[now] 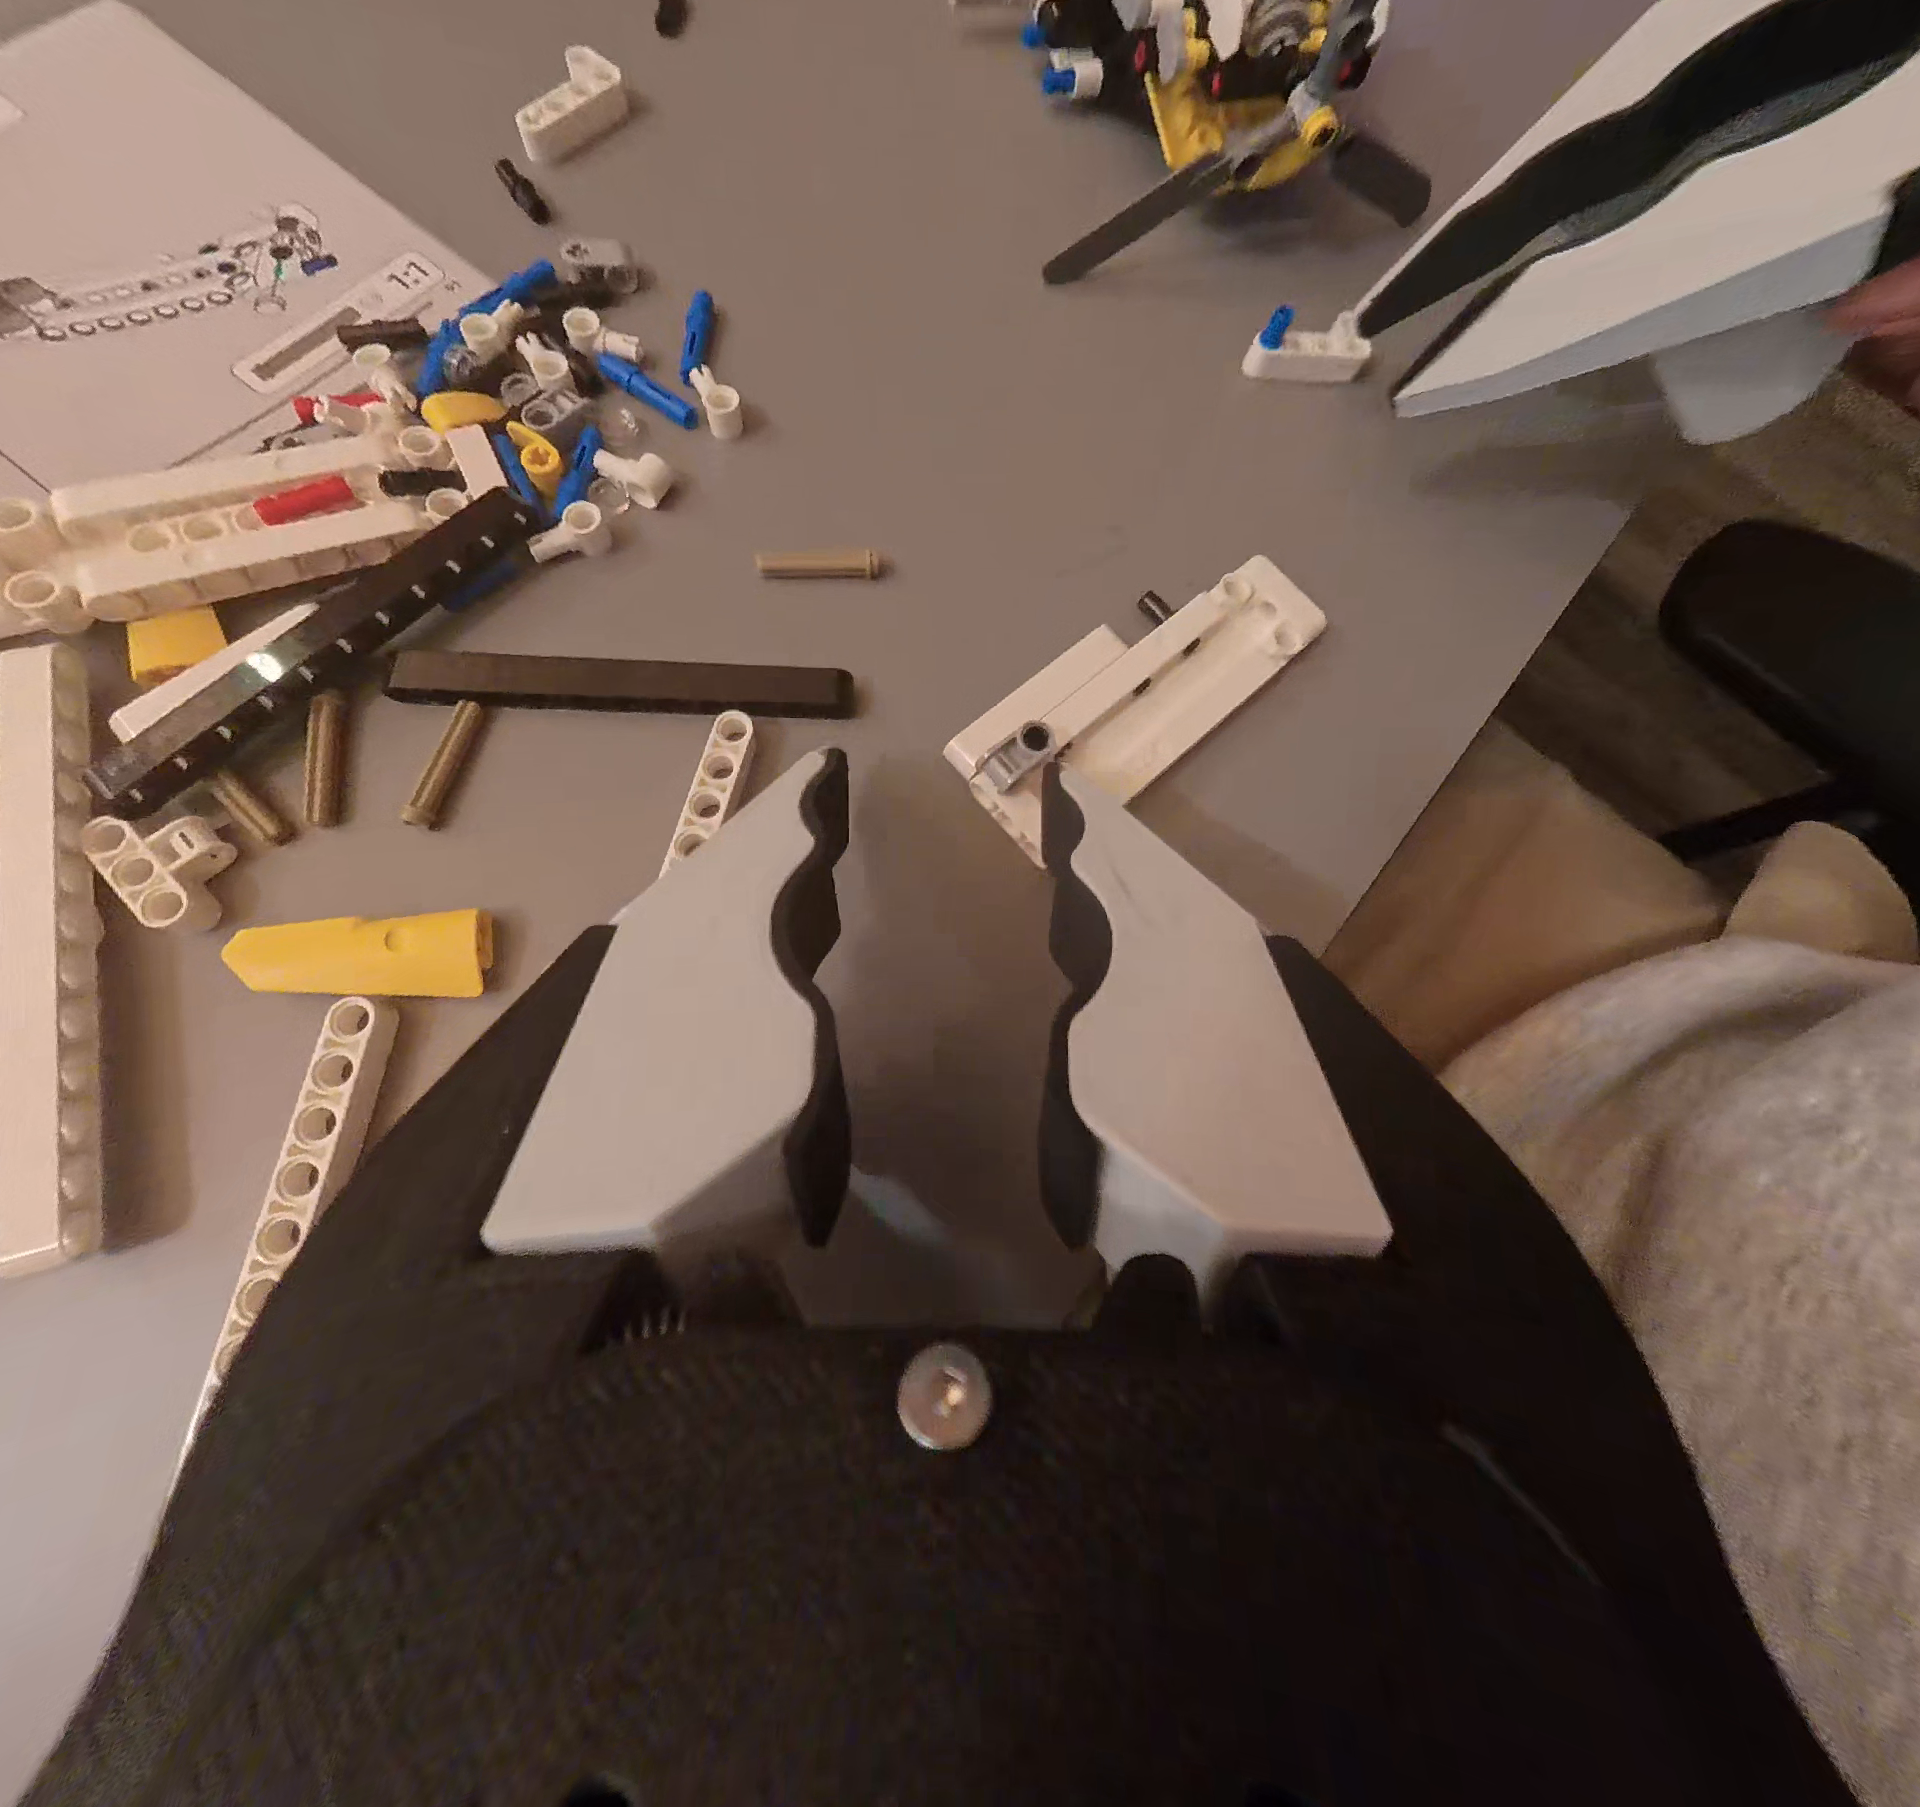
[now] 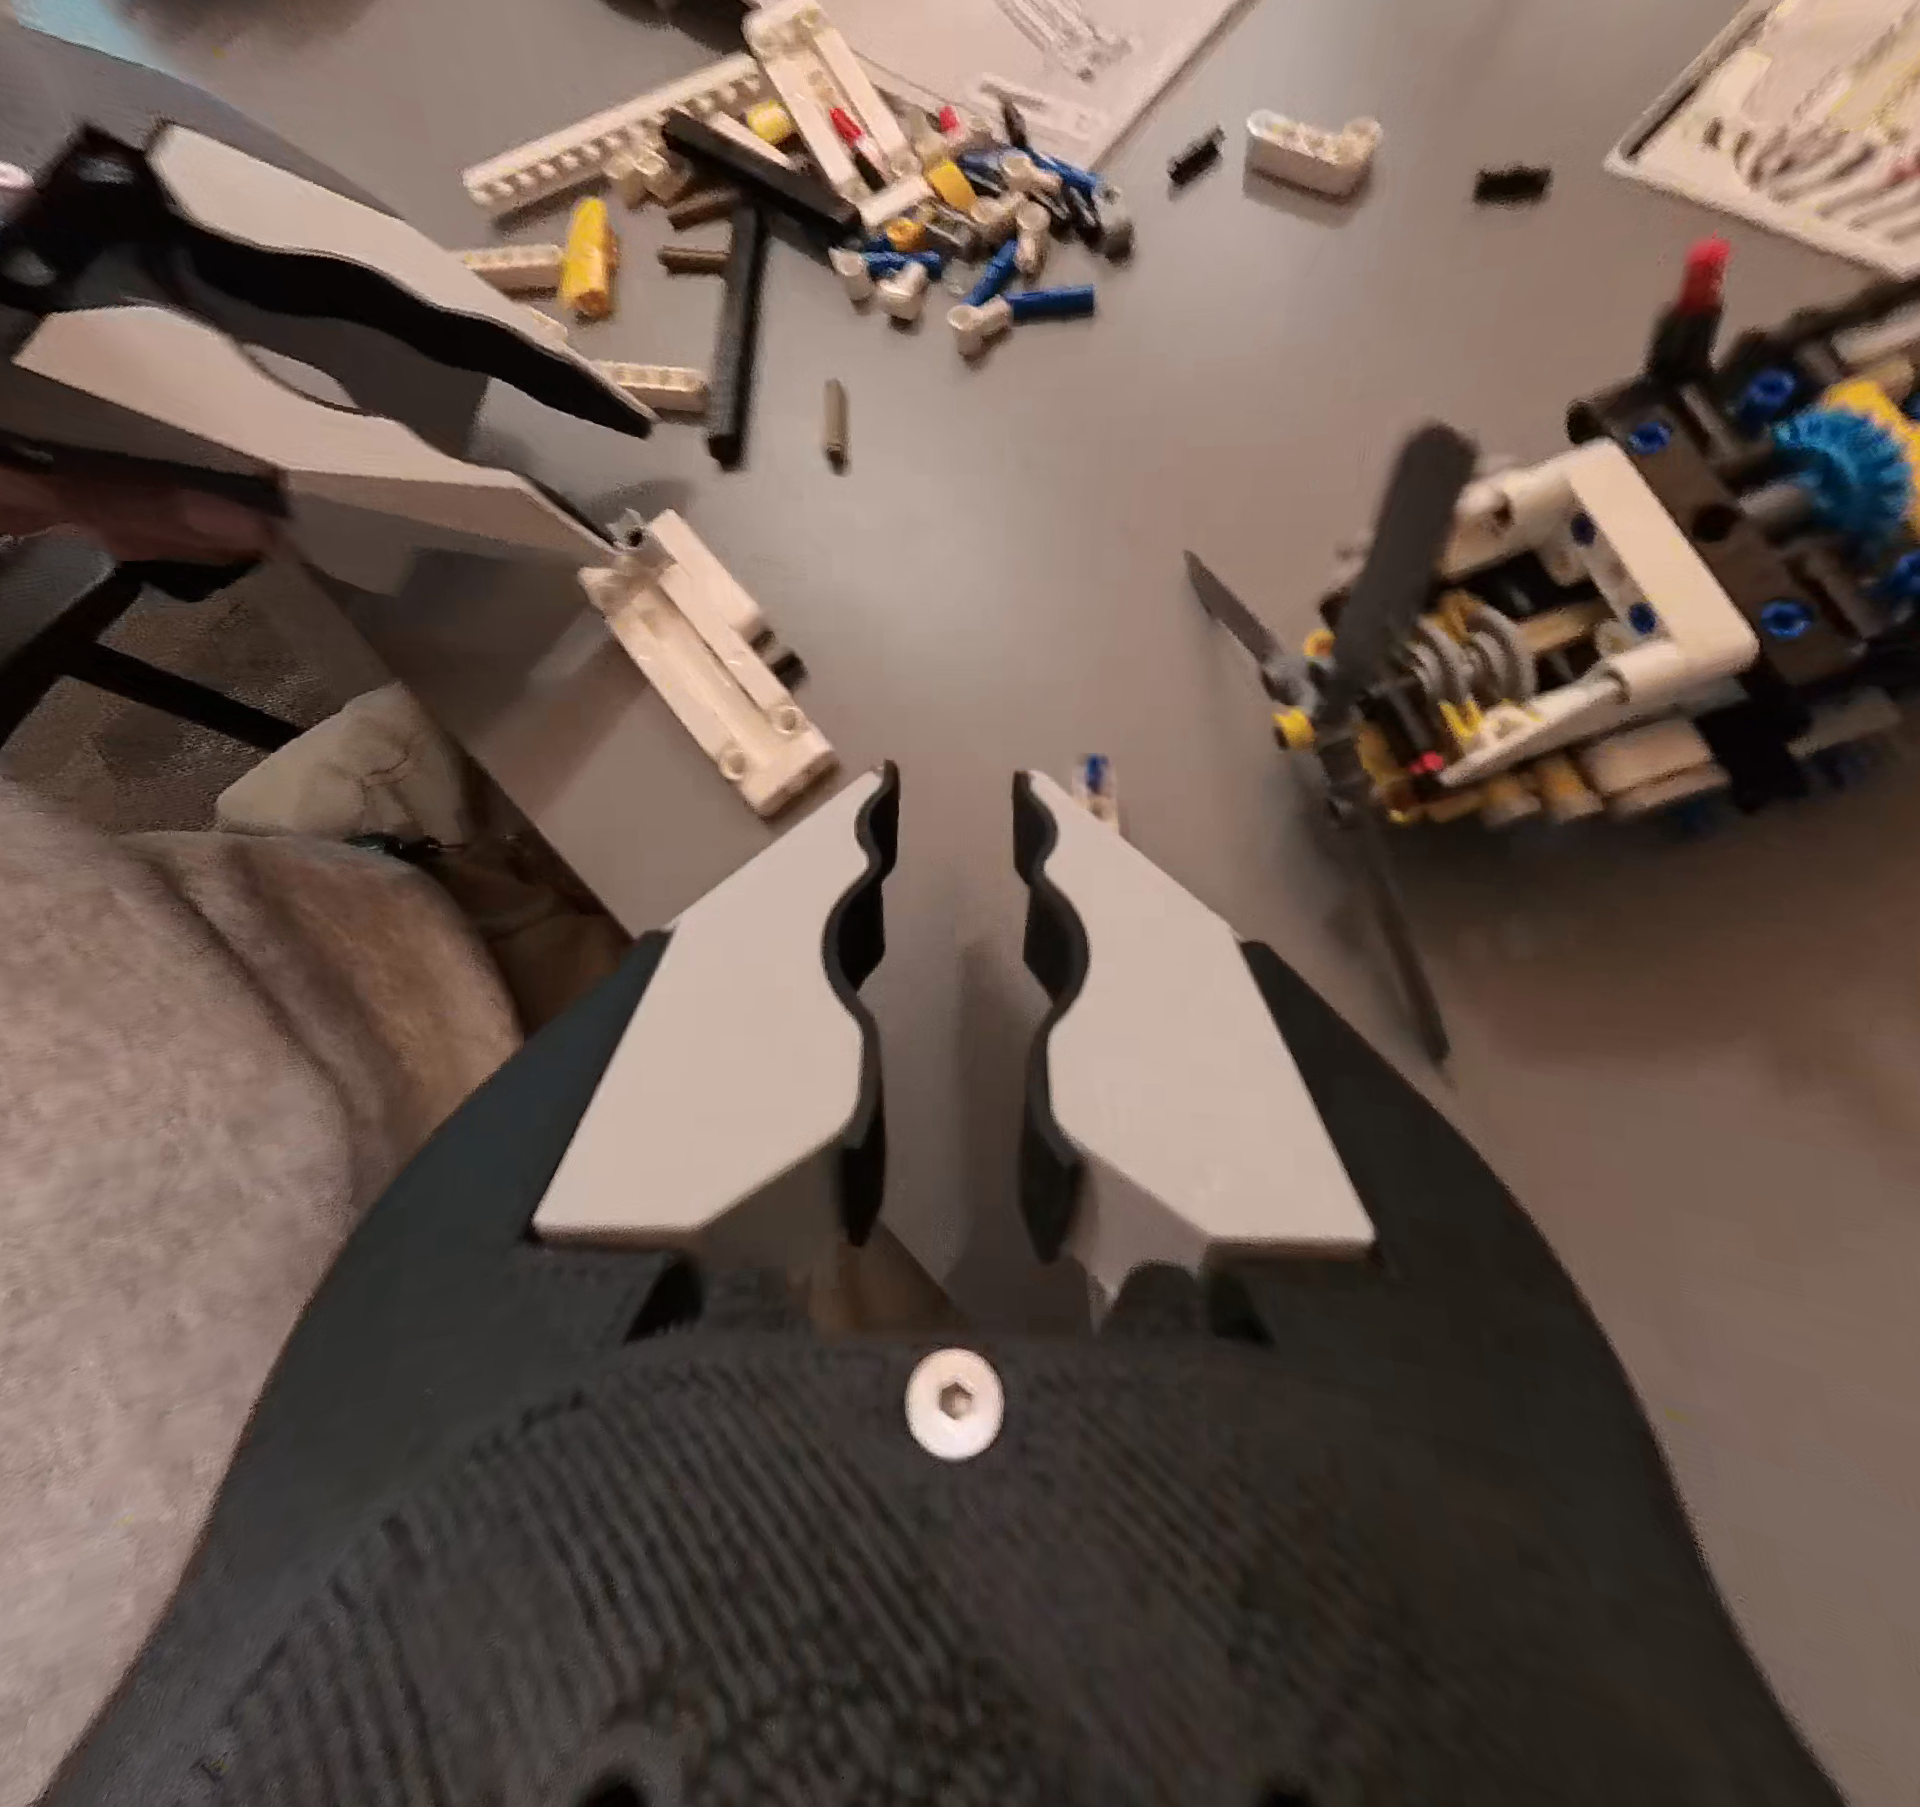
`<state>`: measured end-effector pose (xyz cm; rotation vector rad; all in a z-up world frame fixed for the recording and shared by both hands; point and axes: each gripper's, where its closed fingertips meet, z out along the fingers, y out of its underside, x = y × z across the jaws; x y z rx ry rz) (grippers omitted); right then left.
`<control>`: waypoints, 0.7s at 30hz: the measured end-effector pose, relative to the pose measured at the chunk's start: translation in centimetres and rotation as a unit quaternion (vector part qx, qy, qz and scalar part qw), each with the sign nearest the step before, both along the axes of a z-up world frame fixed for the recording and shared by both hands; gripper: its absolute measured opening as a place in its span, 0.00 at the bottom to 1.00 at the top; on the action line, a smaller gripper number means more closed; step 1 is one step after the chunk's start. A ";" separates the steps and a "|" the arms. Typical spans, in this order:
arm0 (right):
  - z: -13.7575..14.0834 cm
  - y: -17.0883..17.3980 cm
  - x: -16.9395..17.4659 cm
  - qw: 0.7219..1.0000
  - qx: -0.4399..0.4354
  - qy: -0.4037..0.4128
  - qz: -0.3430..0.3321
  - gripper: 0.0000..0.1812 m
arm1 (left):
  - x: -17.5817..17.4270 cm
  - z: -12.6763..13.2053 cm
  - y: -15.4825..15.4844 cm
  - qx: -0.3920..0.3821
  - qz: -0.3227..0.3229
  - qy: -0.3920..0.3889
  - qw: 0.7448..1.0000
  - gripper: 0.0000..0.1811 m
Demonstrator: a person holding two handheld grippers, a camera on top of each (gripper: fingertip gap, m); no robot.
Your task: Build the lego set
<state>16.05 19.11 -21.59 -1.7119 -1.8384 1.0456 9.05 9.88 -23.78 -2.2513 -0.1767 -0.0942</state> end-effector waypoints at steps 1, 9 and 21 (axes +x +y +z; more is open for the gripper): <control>0.3 -0.8 -0.1 1.000 -0.001 0.007 0.012 0.11 | 0.1 -0.2 0.0 -0.003 -0.002 -0.003 1.000 0.19; -2.4 -5.1 -1.2 0.994 -0.014 -0.033 0.101 0.21 | 0.8 -0.7 -0.1 -0.006 -0.008 -0.017 1.000 0.19; -2.0 -6.1 -1.5 0.973 0.141 0.034 0.178 0.14 | 1.8 0.0 -0.3 0.029 -0.019 -0.081 0.996 0.21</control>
